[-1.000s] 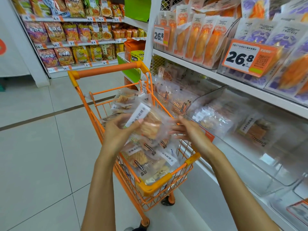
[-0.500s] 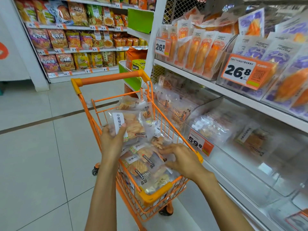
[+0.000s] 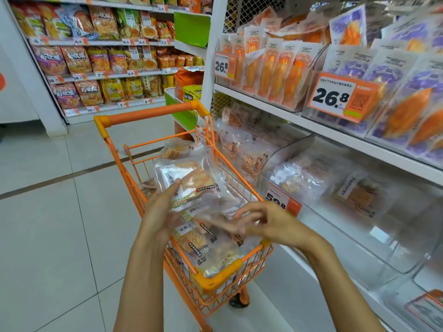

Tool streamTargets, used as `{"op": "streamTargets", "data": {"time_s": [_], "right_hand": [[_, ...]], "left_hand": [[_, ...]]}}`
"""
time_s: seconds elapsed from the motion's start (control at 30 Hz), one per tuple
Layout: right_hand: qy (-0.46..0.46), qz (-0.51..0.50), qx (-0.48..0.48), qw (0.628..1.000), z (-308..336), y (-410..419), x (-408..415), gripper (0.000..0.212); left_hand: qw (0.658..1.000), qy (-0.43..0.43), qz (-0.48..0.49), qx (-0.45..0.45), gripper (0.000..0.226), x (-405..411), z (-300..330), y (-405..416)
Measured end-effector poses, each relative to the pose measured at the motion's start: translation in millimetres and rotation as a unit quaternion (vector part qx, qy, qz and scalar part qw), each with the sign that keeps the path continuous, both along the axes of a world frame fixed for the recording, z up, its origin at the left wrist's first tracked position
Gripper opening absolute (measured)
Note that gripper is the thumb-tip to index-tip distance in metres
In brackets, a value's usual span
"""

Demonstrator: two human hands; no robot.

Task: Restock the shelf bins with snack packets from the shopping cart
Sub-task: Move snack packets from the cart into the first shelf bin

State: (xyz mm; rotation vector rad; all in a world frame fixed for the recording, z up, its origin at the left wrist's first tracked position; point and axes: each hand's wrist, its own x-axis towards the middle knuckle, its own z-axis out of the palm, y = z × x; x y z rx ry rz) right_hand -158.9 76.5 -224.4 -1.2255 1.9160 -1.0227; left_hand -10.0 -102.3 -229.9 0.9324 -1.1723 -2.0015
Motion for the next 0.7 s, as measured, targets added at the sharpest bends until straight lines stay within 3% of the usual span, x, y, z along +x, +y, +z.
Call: {"op": "streamTargets", "data": {"time_s": [0.07,0.17,0.27,0.33,0.53,0.7], "right_hand": [[-0.040,-0.086,-0.091,0.991,4.8,3.7,-7.7,0.015],[-0.075,-0.237,-0.143,0.958,6.2,6.9,-17.5,0.014],[-0.208,-0.269,-0.177,0.924,13.3,10.2,-18.3,0.014],[-0.221,-0.258,-0.193,0.920,18.4,9.5,-15.8,0.015],[-0.046,-0.310,-0.245,0.918,22.0,-13.0,2.0,0.019],[-0.015,-0.292,-0.231,0.928,17.1,-29.6,14.2,0.021]], "left_hand": [[1.000,0.026,-0.006,0.010,0.020,0.8,2.8,0.8],[0.997,0.074,-0.013,0.022,0.016,4.5,7.9,2.7],[0.998,0.057,-0.013,0.010,0.017,6.4,10.1,3.3],[0.999,0.032,-0.024,-0.011,0.020,3.1,9.9,5.6],[0.991,-0.057,-0.119,-0.025,0.033,-14.8,9.0,21.1],[0.982,-0.018,-0.181,-0.046,0.053,-21.5,11.8,28.5]]}}
